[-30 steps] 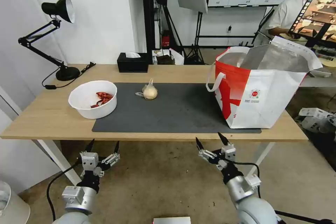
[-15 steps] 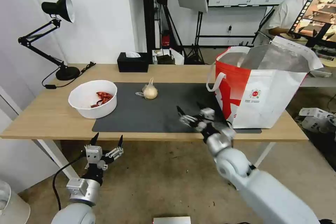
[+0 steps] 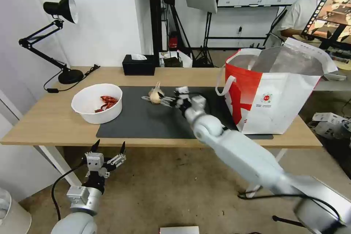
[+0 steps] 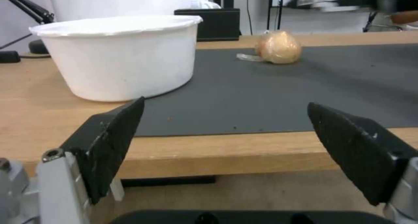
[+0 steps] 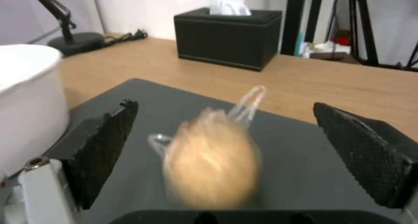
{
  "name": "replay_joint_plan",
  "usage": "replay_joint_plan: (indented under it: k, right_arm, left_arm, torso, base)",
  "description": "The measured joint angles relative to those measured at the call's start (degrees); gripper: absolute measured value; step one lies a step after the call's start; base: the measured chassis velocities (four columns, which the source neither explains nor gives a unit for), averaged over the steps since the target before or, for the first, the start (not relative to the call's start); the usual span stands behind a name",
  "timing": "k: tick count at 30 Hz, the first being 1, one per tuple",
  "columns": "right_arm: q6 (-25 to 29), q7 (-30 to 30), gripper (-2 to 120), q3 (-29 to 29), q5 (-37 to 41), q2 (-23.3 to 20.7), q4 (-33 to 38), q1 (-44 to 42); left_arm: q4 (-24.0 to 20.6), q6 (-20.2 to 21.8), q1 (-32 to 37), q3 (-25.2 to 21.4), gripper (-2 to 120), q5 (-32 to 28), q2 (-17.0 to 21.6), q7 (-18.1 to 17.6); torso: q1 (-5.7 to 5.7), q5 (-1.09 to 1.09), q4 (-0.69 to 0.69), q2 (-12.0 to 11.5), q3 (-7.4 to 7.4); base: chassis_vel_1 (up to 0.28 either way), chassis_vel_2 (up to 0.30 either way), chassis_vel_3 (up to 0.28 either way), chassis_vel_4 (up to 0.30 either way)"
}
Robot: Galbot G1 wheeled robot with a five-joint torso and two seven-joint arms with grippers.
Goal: Pick up the trash from the table and place it into the takeout bag.
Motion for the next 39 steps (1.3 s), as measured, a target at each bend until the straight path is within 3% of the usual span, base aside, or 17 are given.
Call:
replay_joint_plan:
  k: [6,12,24,27,39]
  right_arm:
    - [-2.77,-3.63,100,-0.70,-0.46,8.91,-14.09,6.08]
    - [-7.98,-2.10,100,-0.58,-4.13,12.59,-20.06,8.04]
    - [-10.18,-1.73,99,-0.45,-6.09,12.76,-20.72,6.88]
    - [-10.49,-0.88,83,-0.30,-6.69,12.77,-20.23,5.89]
    - [-11.46,0.82,43,0.04,-5.53,10.90,-15.18,4.01]
  left_arm:
    - [0.24,-0.17,0.12,-0.20,100,-0.33,0.13,-0.01]
    - [0.40,-0.29,0.06,-0.55,100,-1.12,0.81,0.02]
    - [0.39,-0.48,0.35,-0.59,100,-1.25,0.74,0.03]
    - [-0.30,-0.44,0.49,-0.51,100,-1.24,0.74,0.01]
    - [-0.44,-0.35,1.10,-0.68,100,-1.06,0.47,-0.22]
  torso:
    - [-0.01,0.00,0.01,0.00,0.00]
    - [-0.01,0.01,0.00,0.00,0.00]
    - [-0.01,0.02,-0.01,0.01,-0.01]
    - [-0.01,0.02,-0.01,0.01,-0.01]
    - [-0.02,0.02,0.00,0.01,0.00]
  base:
    - [0.000,0.000,0.000,0.000]
    - [0.000,0.000,0.000,0.000]
    - [0.000,0.000,0.000,0.000]
    - [0.000,0.000,0.000,0.000]
    - [0.000,0.000,0.000,0.000]
